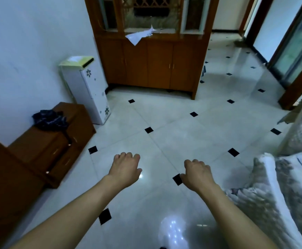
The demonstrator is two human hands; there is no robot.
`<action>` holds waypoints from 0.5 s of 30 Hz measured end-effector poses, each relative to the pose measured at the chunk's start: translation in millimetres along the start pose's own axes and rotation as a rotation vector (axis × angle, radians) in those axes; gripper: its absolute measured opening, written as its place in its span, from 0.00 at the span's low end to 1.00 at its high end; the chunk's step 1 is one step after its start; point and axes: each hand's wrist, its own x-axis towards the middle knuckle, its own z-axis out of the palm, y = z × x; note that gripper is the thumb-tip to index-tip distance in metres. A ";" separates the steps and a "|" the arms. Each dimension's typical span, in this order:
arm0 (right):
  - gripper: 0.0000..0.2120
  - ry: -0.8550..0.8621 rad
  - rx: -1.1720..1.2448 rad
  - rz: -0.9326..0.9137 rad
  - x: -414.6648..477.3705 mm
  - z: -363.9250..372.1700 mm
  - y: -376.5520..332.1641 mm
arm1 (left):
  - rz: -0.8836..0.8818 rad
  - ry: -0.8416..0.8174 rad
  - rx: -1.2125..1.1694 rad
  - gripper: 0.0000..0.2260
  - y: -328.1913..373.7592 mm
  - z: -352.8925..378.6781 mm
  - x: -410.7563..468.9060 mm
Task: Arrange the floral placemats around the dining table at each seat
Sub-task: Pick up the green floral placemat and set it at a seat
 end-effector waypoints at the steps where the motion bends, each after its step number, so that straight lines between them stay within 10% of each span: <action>1: 0.15 0.005 -0.007 0.003 18.0 -7.5 3.6 | 0.008 -0.005 0.005 0.16 0.9 -3.8 19.1; 15: 0.15 0.023 0.063 0.531 231.5 -56.2 163.9 | 0.531 -0.024 -0.007 0.16 130.5 -30.9 401.1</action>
